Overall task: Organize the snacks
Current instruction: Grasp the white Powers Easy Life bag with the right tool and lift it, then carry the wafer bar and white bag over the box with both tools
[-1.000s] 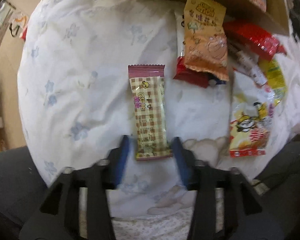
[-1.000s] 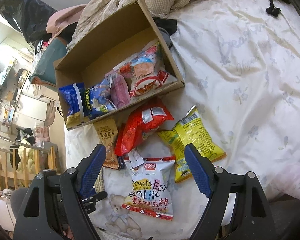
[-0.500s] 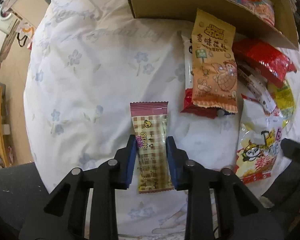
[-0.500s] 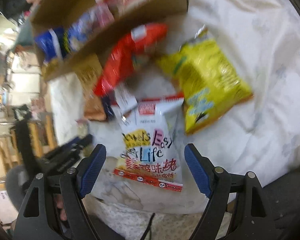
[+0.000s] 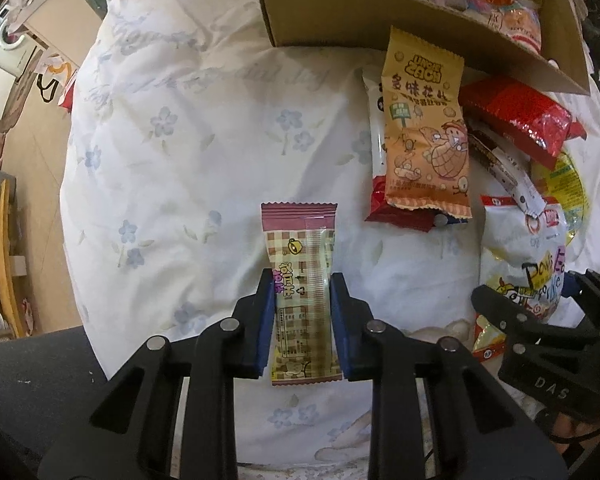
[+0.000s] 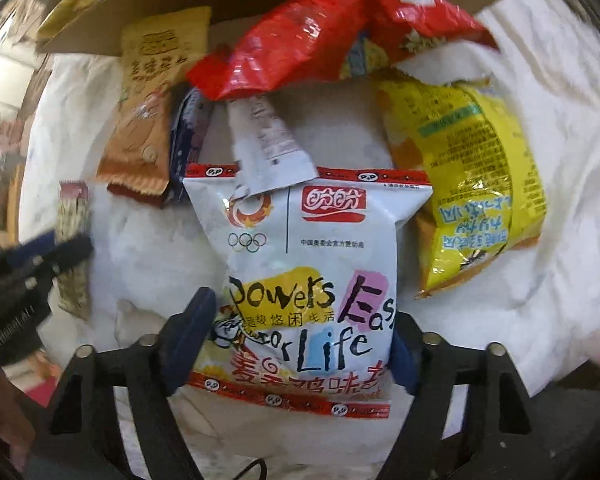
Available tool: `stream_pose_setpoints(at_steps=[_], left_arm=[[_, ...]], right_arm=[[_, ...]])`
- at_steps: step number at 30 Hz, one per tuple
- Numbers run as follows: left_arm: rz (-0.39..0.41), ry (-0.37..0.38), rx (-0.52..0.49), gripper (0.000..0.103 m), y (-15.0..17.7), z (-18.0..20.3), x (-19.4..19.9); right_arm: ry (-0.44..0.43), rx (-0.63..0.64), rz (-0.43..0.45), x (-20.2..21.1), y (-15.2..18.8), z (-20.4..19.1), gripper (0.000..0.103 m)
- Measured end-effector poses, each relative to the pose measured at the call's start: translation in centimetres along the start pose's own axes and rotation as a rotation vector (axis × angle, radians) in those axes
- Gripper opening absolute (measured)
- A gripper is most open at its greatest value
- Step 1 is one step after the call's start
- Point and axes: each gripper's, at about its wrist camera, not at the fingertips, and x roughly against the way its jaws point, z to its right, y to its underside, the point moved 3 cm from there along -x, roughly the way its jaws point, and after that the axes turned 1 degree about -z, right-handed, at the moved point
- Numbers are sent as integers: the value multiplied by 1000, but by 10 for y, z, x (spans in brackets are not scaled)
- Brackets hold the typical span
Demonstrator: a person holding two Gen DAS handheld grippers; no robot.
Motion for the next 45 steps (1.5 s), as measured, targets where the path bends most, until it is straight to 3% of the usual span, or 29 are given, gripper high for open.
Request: stream_pose_setpoints(at_steps=[5,17,24,33,37,45], left_arm=[[20,10,4,22,5,-7,9],[79,34,-2,22,9,-16,35],[168,64,1,22,1,-26,75],[283,88,21,22,-27,-30,131],[331,95,4,22,-43,-23,151],[391,117,-16,22,-86,-8,174]], right_arm=[[-60,-35,9,13,7,8,53],[-364,-77,-77,37,52,-10,52],[-473,-55,-37,64,58,-20,52],[-518,7,259,136,31,17,52],[-491,-24,391,170,11,39,52],[-402,-62,485,197,-40,63,52]])
